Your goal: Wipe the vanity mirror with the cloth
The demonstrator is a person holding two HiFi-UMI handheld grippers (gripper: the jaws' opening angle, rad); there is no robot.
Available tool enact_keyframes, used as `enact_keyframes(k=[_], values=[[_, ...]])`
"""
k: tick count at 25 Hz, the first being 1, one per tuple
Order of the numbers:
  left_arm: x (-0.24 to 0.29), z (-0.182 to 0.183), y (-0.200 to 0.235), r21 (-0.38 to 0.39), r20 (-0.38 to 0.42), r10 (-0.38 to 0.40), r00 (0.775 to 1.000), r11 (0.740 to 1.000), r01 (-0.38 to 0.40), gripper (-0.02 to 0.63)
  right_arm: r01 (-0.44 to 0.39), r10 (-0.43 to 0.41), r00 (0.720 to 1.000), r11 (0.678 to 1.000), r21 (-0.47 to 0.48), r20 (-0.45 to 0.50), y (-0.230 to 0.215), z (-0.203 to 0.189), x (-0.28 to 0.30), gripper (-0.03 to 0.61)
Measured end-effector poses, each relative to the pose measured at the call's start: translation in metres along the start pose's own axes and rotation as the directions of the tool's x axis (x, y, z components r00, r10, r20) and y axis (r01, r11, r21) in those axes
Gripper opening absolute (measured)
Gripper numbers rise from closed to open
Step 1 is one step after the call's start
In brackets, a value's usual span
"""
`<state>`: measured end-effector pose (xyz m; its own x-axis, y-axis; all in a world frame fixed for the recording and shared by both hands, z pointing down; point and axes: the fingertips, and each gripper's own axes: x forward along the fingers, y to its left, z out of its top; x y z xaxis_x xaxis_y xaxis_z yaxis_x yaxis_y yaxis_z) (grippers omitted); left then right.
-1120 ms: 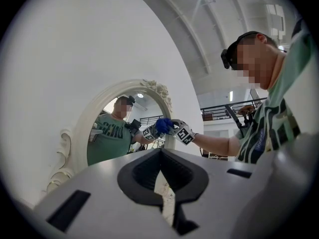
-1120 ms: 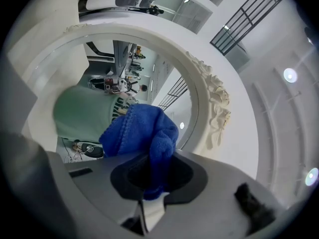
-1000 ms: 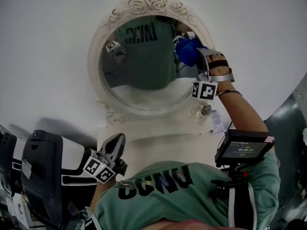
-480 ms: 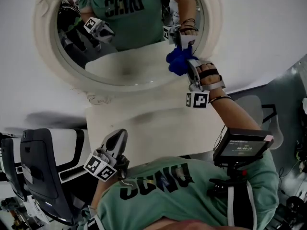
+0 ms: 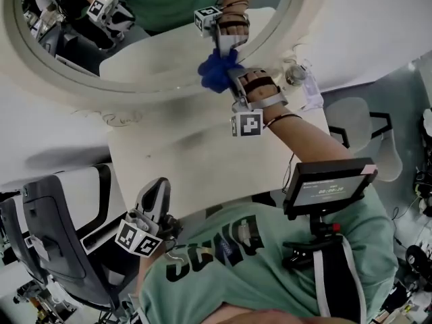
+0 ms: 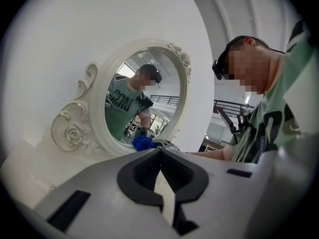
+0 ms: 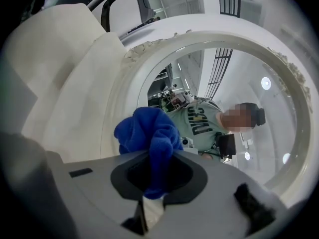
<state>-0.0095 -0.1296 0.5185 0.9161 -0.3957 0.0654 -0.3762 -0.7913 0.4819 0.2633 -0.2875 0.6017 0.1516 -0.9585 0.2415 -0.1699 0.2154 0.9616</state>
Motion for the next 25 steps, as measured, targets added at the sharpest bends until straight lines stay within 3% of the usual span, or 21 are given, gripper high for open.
enact_keyframes(k=[7, 12, 15, 18, 23, 25], values=[[-0.008, 0.044, -0.025, 0.072, 0.075, -0.040, 0.996, 0.997, 0.035, 0.009, -0.128, 0.129, 0.991, 0.991, 0.023, -0.038, 0.006, 0.001, -0.004, 0.046], [-0.024, 0.085, -0.041, 0.146, 0.136, -0.064, 0.989, 0.988, 0.044, 0.009, -0.251, 0.257, 0.966, 0.956, 0.152, -0.019, 0.002, 0.010, -0.016, 0.048], [-0.033, 0.108, -0.045, 0.200, 0.156, -0.101, 0.983, 0.977, 0.068, 0.009, -0.257, 0.262, 0.965, 0.924, 0.283, 0.021, -0.014, 0.021, -0.046, 0.048], [-0.035, 0.126, -0.040, 0.245, 0.163, -0.163, 0.973, 0.962, 0.120, 0.009, -0.249, 0.230, 0.968, 0.857, 0.452, 0.098, -0.044, 0.042, -0.081, 0.049], [-0.036, 0.127, -0.028, 0.231, 0.127, -0.252, 0.959, 0.948, 0.218, 0.009, -0.302, 0.210, 0.953, 0.678, 0.670, 0.216, -0.058, 0.076, -0.157, 0.048], [-0.032, 0.122, -0.026, 0.225, 0.114, -0.271, 0.956, 0.944, 0.241, 0.009, -0.320, 0.205, 0.947, 0.588, 0.743, 0.246, -0.057, 0.080, -0.185, 0.048]])
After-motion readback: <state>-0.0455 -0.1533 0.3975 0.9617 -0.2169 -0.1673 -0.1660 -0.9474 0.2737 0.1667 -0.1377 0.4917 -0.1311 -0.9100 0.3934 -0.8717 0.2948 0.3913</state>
